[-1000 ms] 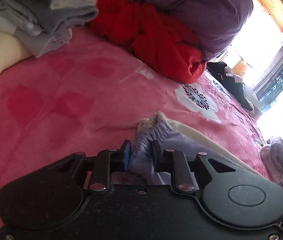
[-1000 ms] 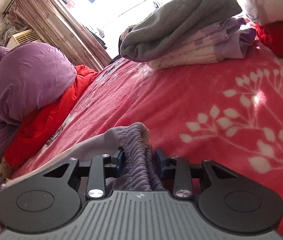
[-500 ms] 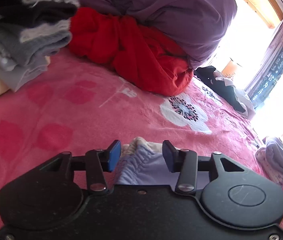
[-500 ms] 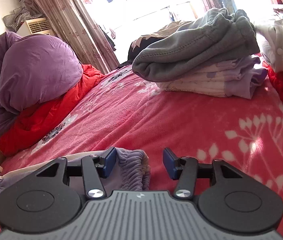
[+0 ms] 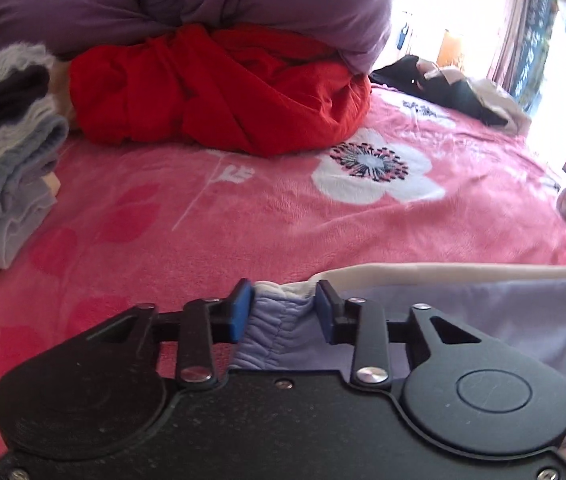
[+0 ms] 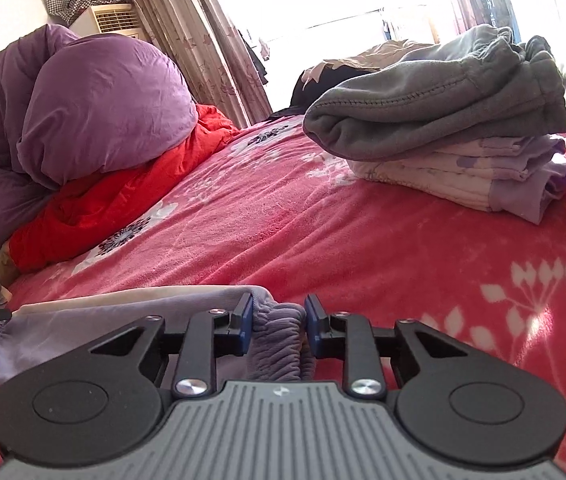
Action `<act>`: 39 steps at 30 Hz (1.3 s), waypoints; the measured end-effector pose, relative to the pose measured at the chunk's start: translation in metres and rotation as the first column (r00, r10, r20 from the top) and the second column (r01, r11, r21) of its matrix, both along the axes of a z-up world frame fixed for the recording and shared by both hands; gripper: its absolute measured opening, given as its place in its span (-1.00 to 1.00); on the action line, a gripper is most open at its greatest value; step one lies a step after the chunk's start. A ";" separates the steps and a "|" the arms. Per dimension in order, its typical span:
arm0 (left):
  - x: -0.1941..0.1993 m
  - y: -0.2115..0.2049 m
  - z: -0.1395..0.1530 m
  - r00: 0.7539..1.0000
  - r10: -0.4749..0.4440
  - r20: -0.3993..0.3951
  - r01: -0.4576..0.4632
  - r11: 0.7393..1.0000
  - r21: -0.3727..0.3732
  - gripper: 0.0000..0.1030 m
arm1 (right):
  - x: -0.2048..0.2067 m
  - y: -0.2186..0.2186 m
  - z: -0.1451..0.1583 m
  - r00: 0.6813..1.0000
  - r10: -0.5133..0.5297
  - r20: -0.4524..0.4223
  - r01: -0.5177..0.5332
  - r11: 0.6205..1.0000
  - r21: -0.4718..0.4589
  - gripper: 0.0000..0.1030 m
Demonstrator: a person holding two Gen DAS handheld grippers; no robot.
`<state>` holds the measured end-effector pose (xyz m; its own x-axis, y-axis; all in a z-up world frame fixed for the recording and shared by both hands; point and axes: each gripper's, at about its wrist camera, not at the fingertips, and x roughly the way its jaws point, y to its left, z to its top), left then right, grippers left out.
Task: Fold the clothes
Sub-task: 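Lay the folded legs onto the waistband and open both grippers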
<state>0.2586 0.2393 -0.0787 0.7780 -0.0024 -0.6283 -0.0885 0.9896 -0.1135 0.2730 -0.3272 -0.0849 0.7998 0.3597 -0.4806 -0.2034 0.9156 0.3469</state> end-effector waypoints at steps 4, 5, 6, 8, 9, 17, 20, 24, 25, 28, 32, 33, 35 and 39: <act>-0.006 -0.013 0.007 0.999 -0.037 0.038 0.033 0.994 0.106 -0.57 | -0.007 0.009 0.007 0.998 0.001 0.055 0.002 0.998 -0.061 -0.51; -0.009 -0.016 0.010 0.998 -0.042 0.055 0.035 0.992 0.122 -0.57 | -0.009 0.010 0.009 0.998 0.002 0.067 0.003 0.997 -0.073 -0.51; -0.012 -0.017 0.013 0.996 -0.047 0.082 0.036 0.991 0.126 -0.57 | -0.011 0.011 0.011 0.997 0.000 0.082 0.006 0.997 -0.081 -0.52; -0.020 -0.018 0.020 0.989 -0.055 0.135 0.037 0.991 0.132 -0.58 | -0.016 0.013 0.016 0.994 0.000 0.109 0.010 0.995 -0.095 -0.52; -0.025 -0.019 0.023 0.986 -0.054 0.158 0.032 0.990 0.139 -0.58 | -0.018 0.013 0.019 0.993 -0.001 0.122 0.014 0.995 -0.103 -0.52; -0.075 -0.023 0.041 0.978 -0.002 0.210 -0.021 0.994 0.110 -0.58 | -0.052 0.014 0.029 0.982 -0.036 0.183 0.056 0.992 -0.109 -0.53; -0.099 -0.026 0.048 0.976 0.018 0.217 -0.038 0.995 0.088 -0.58 | -0.075 0.013 0.034 0.977 -0.056 0.207 0.080 0.991 -0.108 -0.53; -0.137 -0.030 0.050 0.978 0.044 0.206 -0.058 0.996 0.064 -0.58 | -0.106 0.008 0.039 0.973 -0.076 0.218 0.098 0.991 -0.096 -0.53; -0.147 -0.030 0.050 0.978 0.051 0.202 -0.063 0.996 0.058 -0.58 | -0.116 0.007 0.039 0.973 -0.081 0.214 0.102 0.991 -0.088 -0.53; -0.172 -0.033 0.050 0.982 0.060 0.178 -0.071 0.996 0.055 -0.58 | -0.143 0.008 0.038 0.977 -0.082 0.199 0.102 0.991 -0.092 -0.53; -0.198 -0.036 0.048 0.990 0.052 0.130 -0.060 0.997 0.057 -0.58 | -0.171 0.013 0.035 0.983 -0.083 0.166 0.104 0.987 -0.123 -0.53; -0.203 -0.038 0.046 0.993 0.043 0.113 -0.051 0.996 0.067 -0.58 | -0.176 0.013 0.034 0.985 -0.084 0.152 0.104 0.987 -0.126 -0.53; -0.212 -0.041 0.043 0.997 0.018 0.071 -0.024 0.996 0.088 -0.56 | -0.184 0.014 0.031 0.990 -0.083 0.117 0.098 0.987 -0.127 -0.52; -0.229 -0.043 0.044 1.000 0.000 0.019 -0.002 0.996 0.088 -0.50 | -0.200 0.018 0.022 0.995 -0.095 0.014 0.096 0.977 -0.190 -0.36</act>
<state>0.0296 0.1964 -0.0346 0.7899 0.0526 -0.6110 -0.0880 0.9957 -0.0279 0.0731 -0.3095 -0.0633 0.8282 0.1840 -0.5293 -0.1132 0.9800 0.1636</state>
